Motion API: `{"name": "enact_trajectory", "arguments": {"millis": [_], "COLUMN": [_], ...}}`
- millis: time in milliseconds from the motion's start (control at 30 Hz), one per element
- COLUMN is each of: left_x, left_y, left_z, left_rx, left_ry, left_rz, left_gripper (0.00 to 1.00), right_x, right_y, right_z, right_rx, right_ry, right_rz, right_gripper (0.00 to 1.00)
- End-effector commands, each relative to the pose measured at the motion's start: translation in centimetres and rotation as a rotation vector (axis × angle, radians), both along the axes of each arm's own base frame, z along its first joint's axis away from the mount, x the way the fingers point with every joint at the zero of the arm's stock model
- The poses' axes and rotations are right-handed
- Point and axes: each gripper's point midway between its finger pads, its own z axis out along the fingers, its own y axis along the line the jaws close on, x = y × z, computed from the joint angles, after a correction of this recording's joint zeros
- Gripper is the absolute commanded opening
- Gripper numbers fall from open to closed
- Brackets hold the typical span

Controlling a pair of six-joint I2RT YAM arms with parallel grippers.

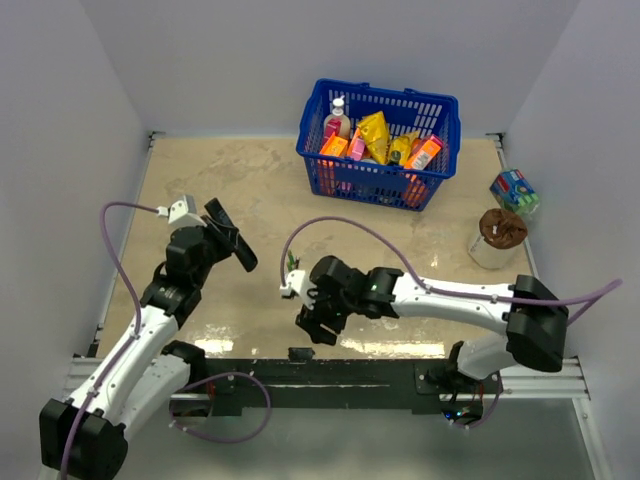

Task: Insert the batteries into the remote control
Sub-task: Move the battery cover to the center of the board.

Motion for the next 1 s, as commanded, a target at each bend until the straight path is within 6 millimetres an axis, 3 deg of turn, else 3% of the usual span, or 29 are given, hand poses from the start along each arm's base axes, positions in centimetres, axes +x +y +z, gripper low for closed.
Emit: {"name": "enact_trajectory", "arguments": {"millis": [0, 400, 800, 867, 967], "left_x": [-0.1, -1.4, -1.8, -1.7, -1.5], "left_y": [1.1, 2.0, 2.1, 2.0, 1.9], "left_z": [1.8, 2.7, 3.4, 3.6, 3.5], "left_rx": [-0.047, -0.055, -0.051, -0.05, -0.042], "left_ry": [-0.044, -0.048, -0.068, -0.072, -0.07], "left_rz": [0.038, 0.072, 0.066, 0.062, 0.058], "left_gripper": [0.0, 0.0, 0.0, 0.0, 0.0], "right_x": [-1.6, -3.3, -2.9, -3.0, -2.5], "right_y": [0.6, 1.6, 2.2, 2.2, 2.2], "right_z": [-0.6, -5.5, -7.7, -8.2, -8.2], "right_rx": [-0.061, -0.242, -0.307, -0.322, -0.327], "right_ry": [-0.05, -0.083, -0.135, -0.133, -0.152], "right_rz": [0.077, 0.127, 0.137, 0.142, 0.129], "right_gripper": [0.6, 0.56, 0.47, 0.44, 0.29]}}
